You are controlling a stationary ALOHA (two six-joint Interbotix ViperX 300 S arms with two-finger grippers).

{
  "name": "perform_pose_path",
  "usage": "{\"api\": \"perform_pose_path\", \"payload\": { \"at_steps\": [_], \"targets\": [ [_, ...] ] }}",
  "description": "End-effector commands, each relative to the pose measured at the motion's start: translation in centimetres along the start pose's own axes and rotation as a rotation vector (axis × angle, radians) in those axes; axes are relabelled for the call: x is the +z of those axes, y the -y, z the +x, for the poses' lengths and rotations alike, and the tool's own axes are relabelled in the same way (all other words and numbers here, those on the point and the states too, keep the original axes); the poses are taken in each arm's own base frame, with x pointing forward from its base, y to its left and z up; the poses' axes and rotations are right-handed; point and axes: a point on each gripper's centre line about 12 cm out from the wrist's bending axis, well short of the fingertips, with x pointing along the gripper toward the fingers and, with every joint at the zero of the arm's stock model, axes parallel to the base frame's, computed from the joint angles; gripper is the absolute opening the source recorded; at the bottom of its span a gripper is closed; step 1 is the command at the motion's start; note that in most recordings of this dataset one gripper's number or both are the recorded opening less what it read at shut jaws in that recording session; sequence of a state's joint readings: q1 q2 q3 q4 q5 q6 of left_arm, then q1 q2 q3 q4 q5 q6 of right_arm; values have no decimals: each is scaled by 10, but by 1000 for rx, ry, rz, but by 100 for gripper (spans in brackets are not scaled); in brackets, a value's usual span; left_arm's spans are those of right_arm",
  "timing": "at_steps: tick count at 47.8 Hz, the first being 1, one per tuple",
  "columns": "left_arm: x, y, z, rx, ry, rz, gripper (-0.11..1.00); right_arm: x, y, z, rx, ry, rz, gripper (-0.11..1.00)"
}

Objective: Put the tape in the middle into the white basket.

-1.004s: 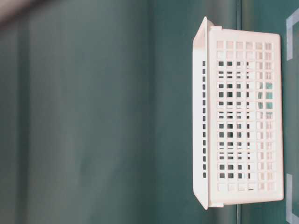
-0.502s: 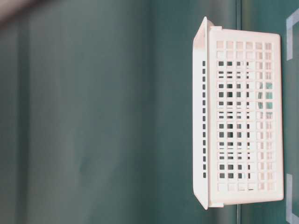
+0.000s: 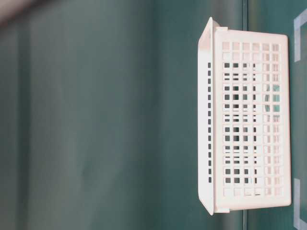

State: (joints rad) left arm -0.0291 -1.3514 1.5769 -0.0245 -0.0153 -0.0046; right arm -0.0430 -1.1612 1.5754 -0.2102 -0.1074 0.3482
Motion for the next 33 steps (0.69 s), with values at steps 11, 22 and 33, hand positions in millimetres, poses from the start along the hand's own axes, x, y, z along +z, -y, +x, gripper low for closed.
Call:
{"api": "perform_pose_path", "payload": {
  "at_steps": [11, 22, 33],
  "targets": [
    [5, 0, 0, 3, 18, 4, -11, 5, -1, -3, 8, 51, -21, 100],
    [6, 0, -3, 2, 35, 4, -11, 6, -1, -5, 8, 71, -28, 100],
    [6, 0, -4, 1, 40, 4, -11, 5, 0, -5, 4, 59, -30, 100]
  ]
}}
